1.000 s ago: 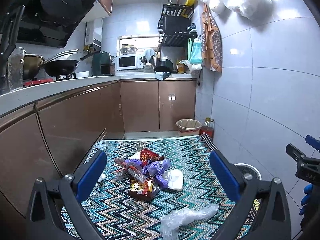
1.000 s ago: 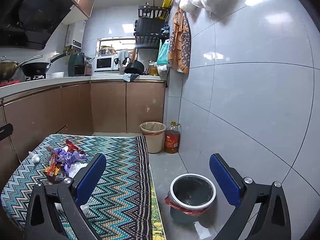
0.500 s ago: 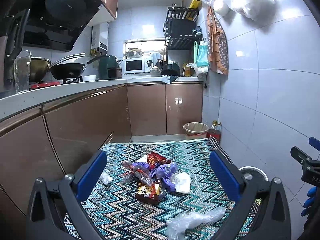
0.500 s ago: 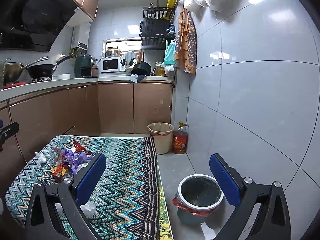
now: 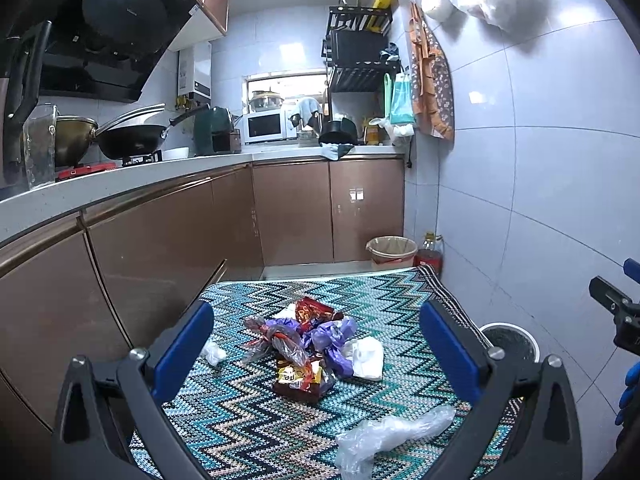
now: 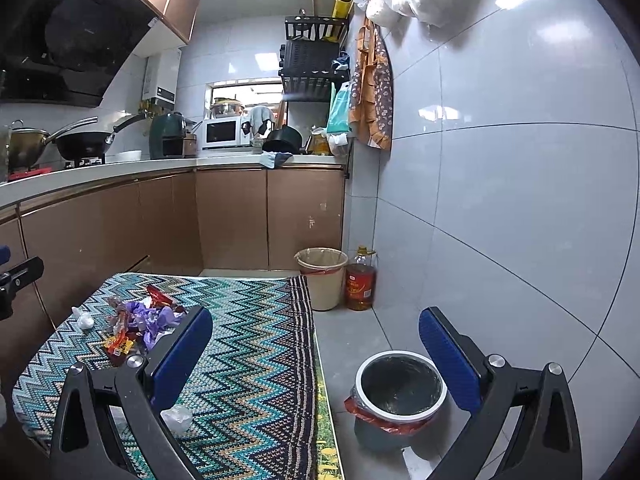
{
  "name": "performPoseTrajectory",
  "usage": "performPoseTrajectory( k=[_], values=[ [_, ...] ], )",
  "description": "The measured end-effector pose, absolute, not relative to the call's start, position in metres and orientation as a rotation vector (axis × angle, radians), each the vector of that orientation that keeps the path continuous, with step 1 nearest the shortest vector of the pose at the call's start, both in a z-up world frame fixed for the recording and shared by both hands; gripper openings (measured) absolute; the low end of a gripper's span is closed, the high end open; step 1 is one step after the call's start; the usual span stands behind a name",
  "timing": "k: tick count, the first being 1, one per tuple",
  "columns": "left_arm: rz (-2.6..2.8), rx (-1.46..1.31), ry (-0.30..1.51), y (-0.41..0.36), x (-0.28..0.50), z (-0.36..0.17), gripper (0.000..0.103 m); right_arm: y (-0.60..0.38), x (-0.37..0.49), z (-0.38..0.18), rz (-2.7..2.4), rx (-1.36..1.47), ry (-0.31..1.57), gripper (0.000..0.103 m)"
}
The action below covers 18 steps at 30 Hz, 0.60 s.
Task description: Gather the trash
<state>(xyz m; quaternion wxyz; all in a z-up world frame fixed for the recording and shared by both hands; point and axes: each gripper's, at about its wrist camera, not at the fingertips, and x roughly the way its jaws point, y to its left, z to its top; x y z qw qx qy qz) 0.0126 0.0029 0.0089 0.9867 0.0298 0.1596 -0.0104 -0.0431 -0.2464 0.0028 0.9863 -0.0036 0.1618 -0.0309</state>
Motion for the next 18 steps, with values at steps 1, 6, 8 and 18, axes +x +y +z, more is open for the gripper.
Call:
performPoseTrajectory(
  k=[1,6,8,18],
  values=[
    [-0.021,0.058,0.321,0.0035,0.0128,0.0091,0.103,-0.247,-0.0429,0.0026,-0.062,-0.006,0.327,0.103],
    [-0.026,0.056,0.327,0.0037,0.0132,0.0072,0.103,-0.2461,-0.0422,0.0013,-0.057,-0.009,0.336,0.103],
    [-0.027,0.058,0.328,0.0034,0.0128,0.0068,0.103,-0.2462,-0.0417,0.0006,-0.049,-0.006,0.341,0.103],
    [-0.048,0.063,0.331,0.003,0.014,0.006,0.103,-0.2479,-0.0422,0.0011,-0.025,0.004,0.334,0.103]
  ],
)
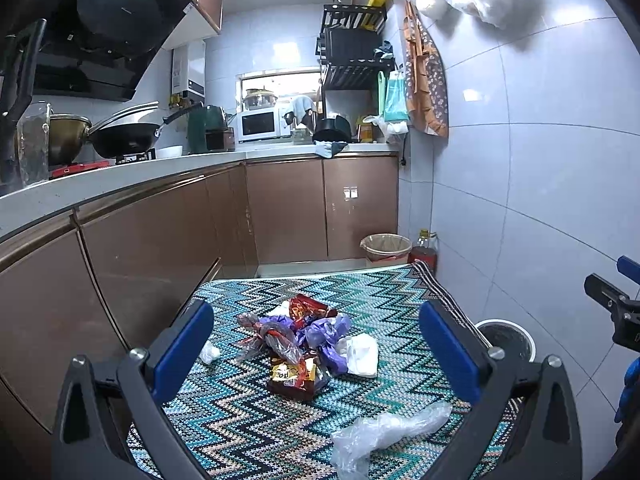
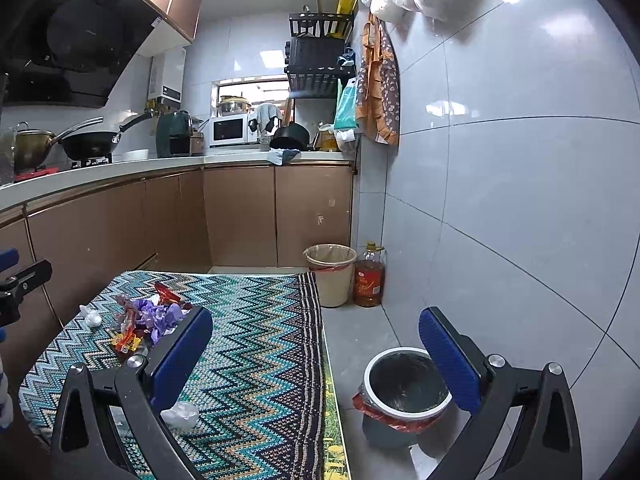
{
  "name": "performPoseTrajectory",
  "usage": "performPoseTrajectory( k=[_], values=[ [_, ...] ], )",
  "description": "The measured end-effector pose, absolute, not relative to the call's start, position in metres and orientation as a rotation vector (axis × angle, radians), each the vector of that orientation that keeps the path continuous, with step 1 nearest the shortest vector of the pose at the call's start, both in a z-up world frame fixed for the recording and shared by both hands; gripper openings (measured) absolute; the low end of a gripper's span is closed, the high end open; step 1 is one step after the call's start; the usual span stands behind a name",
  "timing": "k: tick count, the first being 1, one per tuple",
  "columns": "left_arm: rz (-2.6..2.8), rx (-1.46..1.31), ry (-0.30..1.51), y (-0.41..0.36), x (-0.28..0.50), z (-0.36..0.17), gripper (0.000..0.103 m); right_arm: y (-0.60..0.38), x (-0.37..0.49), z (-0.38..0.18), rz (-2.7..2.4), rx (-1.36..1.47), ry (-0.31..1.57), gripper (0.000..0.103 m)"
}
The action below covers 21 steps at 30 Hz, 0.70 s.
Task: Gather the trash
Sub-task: 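Grasp the clear plastic bag with the left tool while the right tool grasps white tissue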
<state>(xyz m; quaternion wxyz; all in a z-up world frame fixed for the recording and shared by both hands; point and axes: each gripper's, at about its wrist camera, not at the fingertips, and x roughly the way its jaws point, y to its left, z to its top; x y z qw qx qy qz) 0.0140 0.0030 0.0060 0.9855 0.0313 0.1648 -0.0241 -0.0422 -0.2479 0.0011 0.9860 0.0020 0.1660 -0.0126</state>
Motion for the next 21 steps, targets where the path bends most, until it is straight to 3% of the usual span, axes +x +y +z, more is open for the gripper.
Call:
performPoseTrajectory(
  k=[13,21],
  values=[
    [-0.133,0.019,0.38,0.018,0.026,-0.007,0.103,-0.25,-0.034,-0.005,-0.014,0.008,0.359,0.103],
    [-0.363,-0.001,0.518,0.027,0.045,-0.057,0.102,-0.244,-0.012,-0.025,0.084,0.019,0.445,0.103]
  ],
)
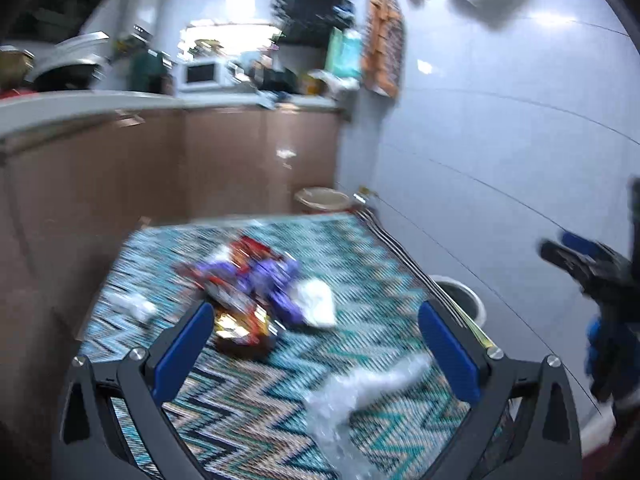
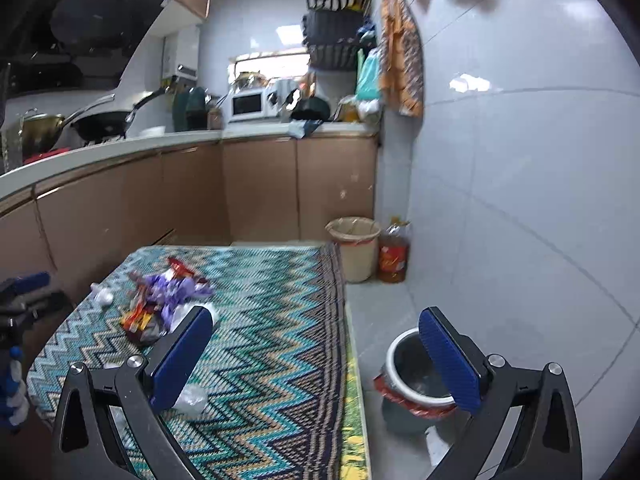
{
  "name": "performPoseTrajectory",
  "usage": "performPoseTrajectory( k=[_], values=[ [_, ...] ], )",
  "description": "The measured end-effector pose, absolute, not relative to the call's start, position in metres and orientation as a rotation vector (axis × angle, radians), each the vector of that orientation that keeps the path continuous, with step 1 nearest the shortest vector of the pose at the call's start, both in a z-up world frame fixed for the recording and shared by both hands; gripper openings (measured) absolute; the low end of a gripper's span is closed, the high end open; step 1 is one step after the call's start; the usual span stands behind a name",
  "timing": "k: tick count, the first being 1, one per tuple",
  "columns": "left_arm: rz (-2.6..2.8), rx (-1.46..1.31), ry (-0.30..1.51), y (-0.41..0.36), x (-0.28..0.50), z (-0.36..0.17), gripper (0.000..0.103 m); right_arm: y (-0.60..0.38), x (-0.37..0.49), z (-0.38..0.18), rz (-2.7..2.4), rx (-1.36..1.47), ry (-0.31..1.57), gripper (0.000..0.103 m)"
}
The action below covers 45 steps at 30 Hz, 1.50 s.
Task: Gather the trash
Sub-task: 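Grasp the clear plastic bag with the left tool while the right tool grasps white tissue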
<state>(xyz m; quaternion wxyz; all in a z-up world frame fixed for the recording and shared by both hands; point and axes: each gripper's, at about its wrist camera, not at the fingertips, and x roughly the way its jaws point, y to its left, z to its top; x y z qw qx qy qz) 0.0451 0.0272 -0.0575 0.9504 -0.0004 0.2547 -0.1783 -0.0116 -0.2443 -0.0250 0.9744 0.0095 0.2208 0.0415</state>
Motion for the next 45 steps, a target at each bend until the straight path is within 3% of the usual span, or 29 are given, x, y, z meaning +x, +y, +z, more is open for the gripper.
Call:
performPoseTrajectory(
  k=[4,10,14,18,20,23,32,38,45],
  values=[
    [-0.45,0.041,0.609,0.016,0.055,-0.089,0.102,-0.237,0.01,-0.042,0.16,0.025,0.517,0.102],
    [-0.525,0.088,0.731,-0.003,0.08,-0.133,0.099,-0.219,0.047,-0.067,0.278,0.041,0.633,0.092],
    [-0.563,0.061,0.842,-0.005,0.097,-0.159,0.068,-0.202,0.077,-0.087,0.358,0.04,0.722,0.079],
    [-0.6,0.007,0.92,-0.001,0.109,-0.18,0.051,-0.182,0.11,-0.107,0.455,0.056,0.805,0.065],
    [-0.626,-0.021,0.926,0.001,0.112,-0.181,0.036,-0.172,0.127,-0.116,0.499,0.07,0.842,0.055],
    [-0.625,-0.026,0.917,0.004,0.114,-0.178,0.029,-0.158,0.15,-0.129,0.555,0.093,0.894,0.049],
    [-0.583,-0.086,0.9,0.034,0.108,-0.167,0.026,-0.119,0.198,-0.167,0.655,0.119,1.02,0.034],
    [-0.558,-0.127,0.878,0.05,0.103,-0.16,0.026,-0.107,0.201,-0.175,0.686,0.122,1.055,0.014],
    [-0.538,-0.127,0.837,0.055,0.094,-0.146,0.026,-0.119,0.174,-0.157,0.679,0.08,1.004,0.009]
  ],
)
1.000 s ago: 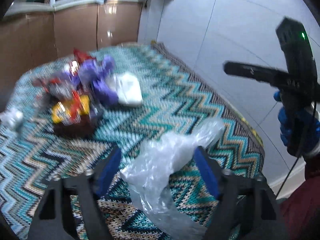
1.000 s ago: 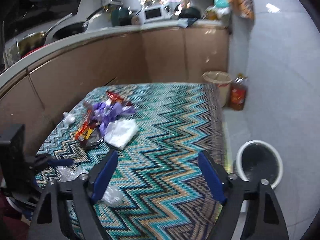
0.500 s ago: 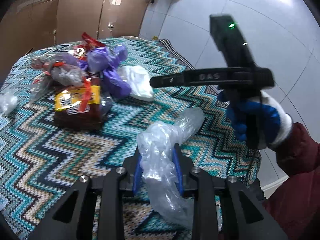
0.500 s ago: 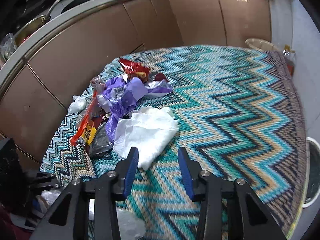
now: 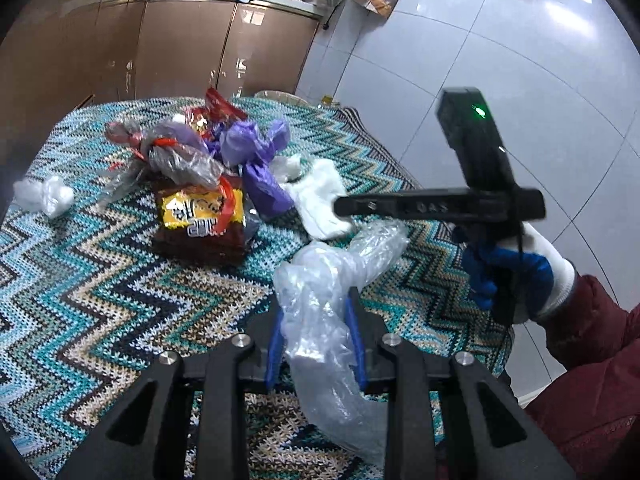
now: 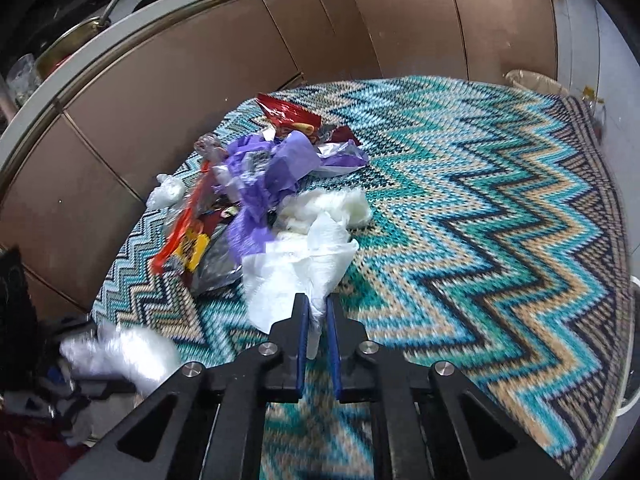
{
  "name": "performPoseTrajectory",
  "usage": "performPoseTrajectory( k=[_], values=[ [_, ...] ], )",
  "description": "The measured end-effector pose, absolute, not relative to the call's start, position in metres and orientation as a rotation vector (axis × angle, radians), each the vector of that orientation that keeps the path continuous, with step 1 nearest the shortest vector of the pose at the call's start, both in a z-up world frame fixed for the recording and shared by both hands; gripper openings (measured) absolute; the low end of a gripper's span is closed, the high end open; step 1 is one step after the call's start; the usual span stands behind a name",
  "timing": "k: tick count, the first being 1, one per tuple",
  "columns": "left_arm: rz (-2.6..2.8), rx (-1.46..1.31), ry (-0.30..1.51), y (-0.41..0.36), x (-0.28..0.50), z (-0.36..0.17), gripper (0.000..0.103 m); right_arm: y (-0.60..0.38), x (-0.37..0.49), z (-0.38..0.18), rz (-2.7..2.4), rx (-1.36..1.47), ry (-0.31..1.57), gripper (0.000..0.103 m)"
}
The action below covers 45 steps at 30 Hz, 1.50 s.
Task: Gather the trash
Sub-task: 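Grasp the clear plastic bag with the left tool while the right tool grasps white tissue, then carry both items over the white bin and open both tools to drop them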
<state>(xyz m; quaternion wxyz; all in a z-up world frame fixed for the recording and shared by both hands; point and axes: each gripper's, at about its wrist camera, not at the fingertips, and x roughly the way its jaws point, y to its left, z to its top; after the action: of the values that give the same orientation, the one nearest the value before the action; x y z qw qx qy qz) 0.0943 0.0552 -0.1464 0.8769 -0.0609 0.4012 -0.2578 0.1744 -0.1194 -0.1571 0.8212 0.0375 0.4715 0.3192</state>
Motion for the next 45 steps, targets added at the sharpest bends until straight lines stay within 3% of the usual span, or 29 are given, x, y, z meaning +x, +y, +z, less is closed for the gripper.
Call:
performPoseTrajectory(
  k=[10,21,32,43,45],
  values=[
    [-0.512,-0.046,0.784,0.017,0.104,-0.098,0.024,-0.205,0.129,-0.109,0.54,0.135,0.826,0.008],
    [-0.659,0.038,0.8,-0.168,0.204,-0.055,0.024,-0.382,0.103,-0.096,0.17,0.202,0.708,0.009],
    [-0.69,0.238,1.024,-0.389,0.301,-0.138,0.024,-0.494,0.144,-0.173,-0.075,0.242,0.797,0.009],
    [-0.624,0.258,1.166,-0.465,0.358,-0.232,0.038,-0.536,0.206,-0.242,-0.117,0.251,0.904,0.011],
    [-0.625,0.24,1.188,-0.469,0.364,-0.242,0.046,-0.541,0.211,-0.252,-0.117,0.252,0.92,0.02]
  ],
)
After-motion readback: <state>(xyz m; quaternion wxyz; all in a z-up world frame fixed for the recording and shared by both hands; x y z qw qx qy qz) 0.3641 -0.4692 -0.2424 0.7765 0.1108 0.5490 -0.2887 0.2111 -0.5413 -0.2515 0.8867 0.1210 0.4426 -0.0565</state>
